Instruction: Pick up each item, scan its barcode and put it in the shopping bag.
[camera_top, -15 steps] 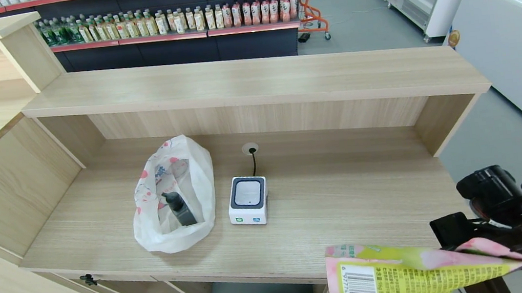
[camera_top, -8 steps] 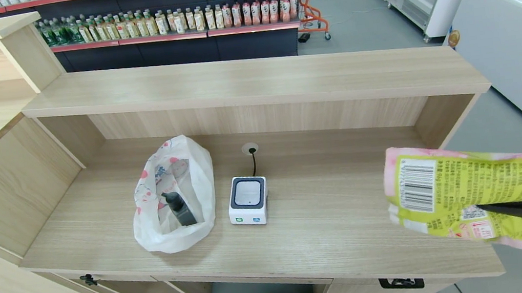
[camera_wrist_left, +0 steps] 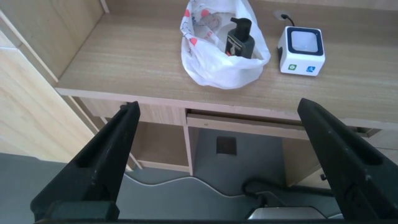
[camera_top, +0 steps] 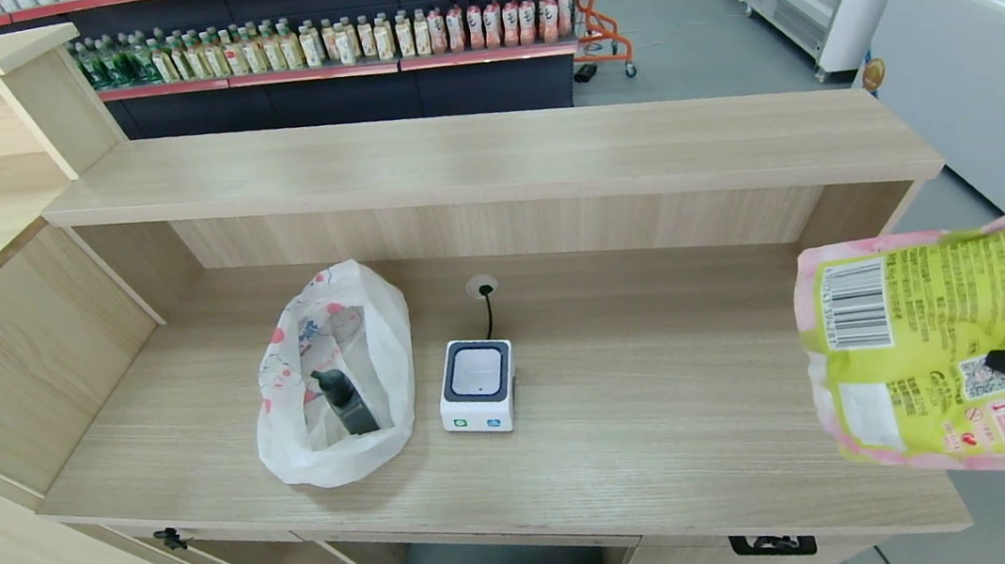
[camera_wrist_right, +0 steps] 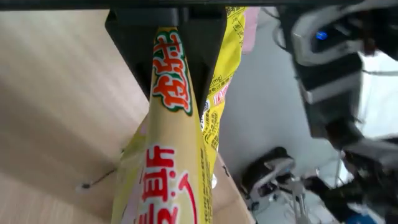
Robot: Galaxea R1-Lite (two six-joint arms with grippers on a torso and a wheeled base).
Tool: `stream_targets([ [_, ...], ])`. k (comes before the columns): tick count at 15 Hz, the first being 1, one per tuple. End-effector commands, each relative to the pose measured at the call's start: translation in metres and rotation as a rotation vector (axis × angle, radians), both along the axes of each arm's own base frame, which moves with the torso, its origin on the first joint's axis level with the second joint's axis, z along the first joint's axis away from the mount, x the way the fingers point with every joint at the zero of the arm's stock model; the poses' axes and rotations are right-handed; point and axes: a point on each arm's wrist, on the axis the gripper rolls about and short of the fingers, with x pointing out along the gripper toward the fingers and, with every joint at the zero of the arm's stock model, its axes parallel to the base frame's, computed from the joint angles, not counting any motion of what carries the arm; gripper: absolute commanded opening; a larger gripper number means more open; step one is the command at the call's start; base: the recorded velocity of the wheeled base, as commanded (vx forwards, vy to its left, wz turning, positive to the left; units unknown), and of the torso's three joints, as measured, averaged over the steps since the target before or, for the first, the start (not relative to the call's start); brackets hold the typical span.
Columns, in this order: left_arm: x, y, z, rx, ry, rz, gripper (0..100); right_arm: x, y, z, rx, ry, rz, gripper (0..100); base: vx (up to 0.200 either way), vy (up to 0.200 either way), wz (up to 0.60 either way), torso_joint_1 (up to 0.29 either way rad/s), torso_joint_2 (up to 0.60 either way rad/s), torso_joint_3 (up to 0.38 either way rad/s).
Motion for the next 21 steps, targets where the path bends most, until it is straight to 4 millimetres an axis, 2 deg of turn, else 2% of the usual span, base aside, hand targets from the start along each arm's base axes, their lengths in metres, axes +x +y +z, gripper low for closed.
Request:
stream_targets([
  [1,0.0,0.0,0.0,-0.002,-0.001,0.0,100,0.0,-0.003,0.045,0.154,0.351,-0.236,0,0.0,0.0,0.0,0.0,0.0,0.0],
  [3,0.0,0.0,0.0,0.0,-0.001,0.0,100,0.019,0.014,0.059,0.281,0.6,-0.475,0,0.0,0.0,0.0,0.0,0.0,0.0],
  [4,0.0,0.0,0.0,0.0,-0.001,0.0,100,0.025,0.03,0.056,0.305,0.673,-0.6,0,0.0,0.0,0.0,0.0,0.0,0.0],
  [6,0.0,0.0,0.0,0.0,-0.001,0.0,100,0.033,0.058,0.033,0.248,0.762,-0.816,0,0.0,0.0,0.0,0.0,0.0,0.0],
  [9,0.0,0.0,0.0,0.0,-0.001,0.0,100,0.026,0.083,0.016,0.19,0.842,-0.917,0,0.0,0.0,0.0,0.0,0.0,0.0],
  [11,0.0,0.0,0.0,0.0,0.001,0.0,100,0.018,0.103,0.014,0.061,0.732,-0.965,0,0.0,0.0,0.0,0.0,0.0,0.0],
  [13,0.0,0.0,0.0,0.0,-0.001,0.0,100,0.012,0.102,0.002,-0.192,0.616,-1.059,0,0.0,0.0,0.0,0.0,0.0,0.0],
  [15,0.0,0.0,0.0,0.0,-0.001,0.001,100,0.005,0.098,-0.005,-0.369,0.604,-1.083,0,0.0,0.0,0.0,0.0,0.0,0.0],
  [21,0.0,0.0,0.0,0.0,-0.001,0.0,100,0.0,0.095,0.0,-0.567,0.443,-1.059,0,0.0,0.0,0.0,0.0,0.0,0.0],
])
